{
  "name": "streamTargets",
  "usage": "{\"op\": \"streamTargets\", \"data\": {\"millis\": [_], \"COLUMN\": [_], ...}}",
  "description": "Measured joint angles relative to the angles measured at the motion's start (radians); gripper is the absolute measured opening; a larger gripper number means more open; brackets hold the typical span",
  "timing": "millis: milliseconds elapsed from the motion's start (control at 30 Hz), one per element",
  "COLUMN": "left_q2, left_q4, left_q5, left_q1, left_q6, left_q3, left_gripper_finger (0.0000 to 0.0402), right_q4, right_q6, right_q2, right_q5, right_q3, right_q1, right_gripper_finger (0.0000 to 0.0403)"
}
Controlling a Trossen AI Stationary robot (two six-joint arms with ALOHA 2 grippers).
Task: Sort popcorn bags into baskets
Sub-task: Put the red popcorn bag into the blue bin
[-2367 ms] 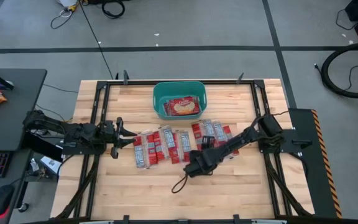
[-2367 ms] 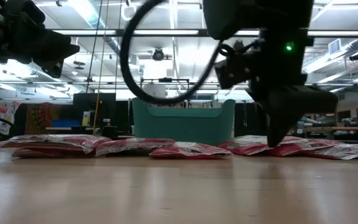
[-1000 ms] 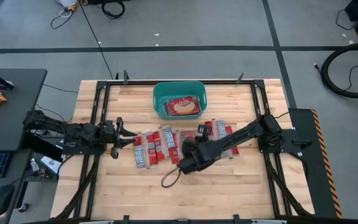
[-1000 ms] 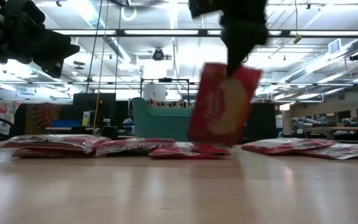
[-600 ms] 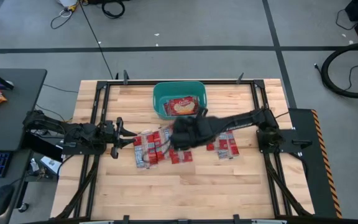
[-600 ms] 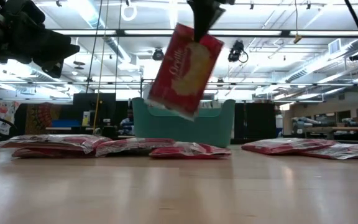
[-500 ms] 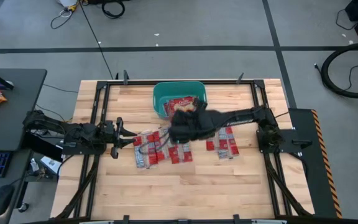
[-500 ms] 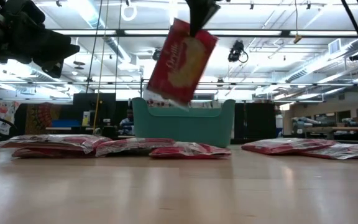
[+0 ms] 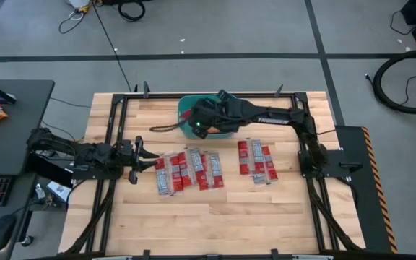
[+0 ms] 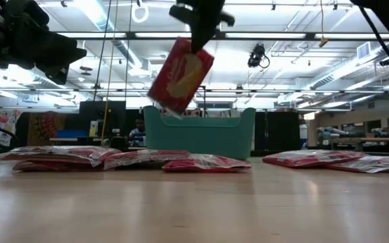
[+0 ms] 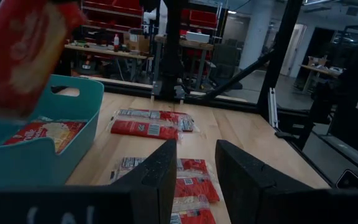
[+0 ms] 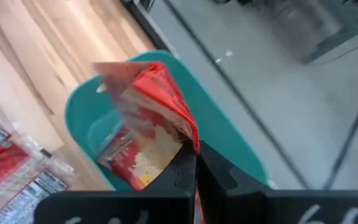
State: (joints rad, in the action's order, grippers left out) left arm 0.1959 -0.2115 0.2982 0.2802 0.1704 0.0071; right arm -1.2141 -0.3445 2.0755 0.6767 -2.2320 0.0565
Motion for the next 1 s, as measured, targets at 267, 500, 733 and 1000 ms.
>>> {"op": "streamTargets", "data": {"millis": [267,500,733,1000], "left_q2": [0.000,0.000,0.000,0.000], "left_q4": [0.000,0.001,0.001,0.000], "left_q5": [0.000,0.000,0.000,0.000], "left_q1": [0.000,0.000,0.000,0.000], "left_q6": [0.000,0.000,0.000,0.000], "left_q3": [0.000,0.000,0.000,0.000], "left_gripper_finger": [0.0117,0.0117,0.0117,0.0117], "right_q4": [0.174,0.214,0.210,0.210], "right_q6": [-0.024,-0.045,-0.071,-0.029], "right_q2": [-0.001,0.000,0.000,0.000], "right_q5": [-0.237,-0.340,-0.356,-0.382], "right_q3": [0.154,0.310,0.394,0.324], "right_q1": [0.102,0.139,0.169,0.165], "right_gripper_finger": [0.0009,0.0009,0.0022,0.0009]}}
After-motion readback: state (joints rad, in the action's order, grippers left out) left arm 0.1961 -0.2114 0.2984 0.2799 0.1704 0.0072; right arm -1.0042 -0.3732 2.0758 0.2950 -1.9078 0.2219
